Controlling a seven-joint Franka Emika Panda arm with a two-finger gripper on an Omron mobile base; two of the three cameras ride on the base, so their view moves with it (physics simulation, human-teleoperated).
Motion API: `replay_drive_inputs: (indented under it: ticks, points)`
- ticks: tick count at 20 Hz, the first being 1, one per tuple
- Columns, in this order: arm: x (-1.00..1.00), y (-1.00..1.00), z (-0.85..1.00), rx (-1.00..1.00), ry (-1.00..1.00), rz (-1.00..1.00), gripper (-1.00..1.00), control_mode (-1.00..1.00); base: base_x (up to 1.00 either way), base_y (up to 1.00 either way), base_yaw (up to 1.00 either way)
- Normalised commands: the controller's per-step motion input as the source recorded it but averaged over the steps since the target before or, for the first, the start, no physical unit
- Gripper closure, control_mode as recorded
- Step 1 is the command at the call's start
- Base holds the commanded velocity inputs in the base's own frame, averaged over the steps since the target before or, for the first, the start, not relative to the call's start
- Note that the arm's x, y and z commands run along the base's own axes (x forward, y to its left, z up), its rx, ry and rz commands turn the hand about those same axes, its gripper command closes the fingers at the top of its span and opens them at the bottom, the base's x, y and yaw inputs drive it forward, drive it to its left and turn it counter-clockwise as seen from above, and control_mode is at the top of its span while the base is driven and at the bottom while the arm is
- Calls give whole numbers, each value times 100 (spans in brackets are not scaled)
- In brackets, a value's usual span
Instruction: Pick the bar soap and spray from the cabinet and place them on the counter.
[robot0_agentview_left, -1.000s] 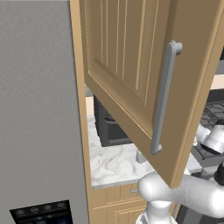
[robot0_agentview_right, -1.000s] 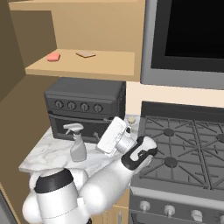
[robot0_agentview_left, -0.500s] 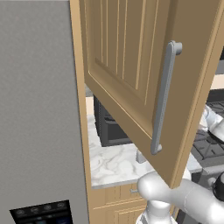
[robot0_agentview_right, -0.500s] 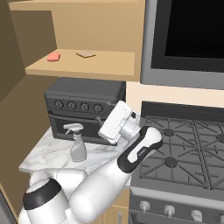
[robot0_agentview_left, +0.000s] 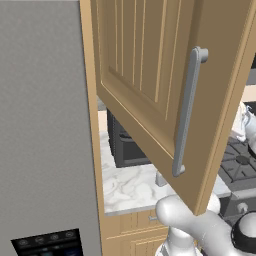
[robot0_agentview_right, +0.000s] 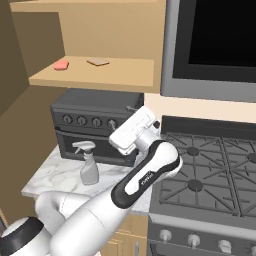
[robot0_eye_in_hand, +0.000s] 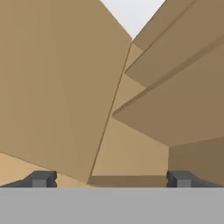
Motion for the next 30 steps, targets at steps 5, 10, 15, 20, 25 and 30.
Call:
replay_drive_inputs:
  ticks: [5,10,15,20,25,30]
  points:
    - [-14,-14,56,0,21,-31,-100,-100,0,0,0]
    - [-13,-5,55,0,31,-30,-100,-100,0,0,0]
    - [-4,0,42,1,34,-14,-100,-100,0,0,0]
    - [-3,0,33,4,31,2,-100,-100,0,0,0]
    - [-30,0,-3,0,3,11,-100,-100,0,0,0]
    - [-48,0,0,0,-2,11,-100,-100,0,0,0]
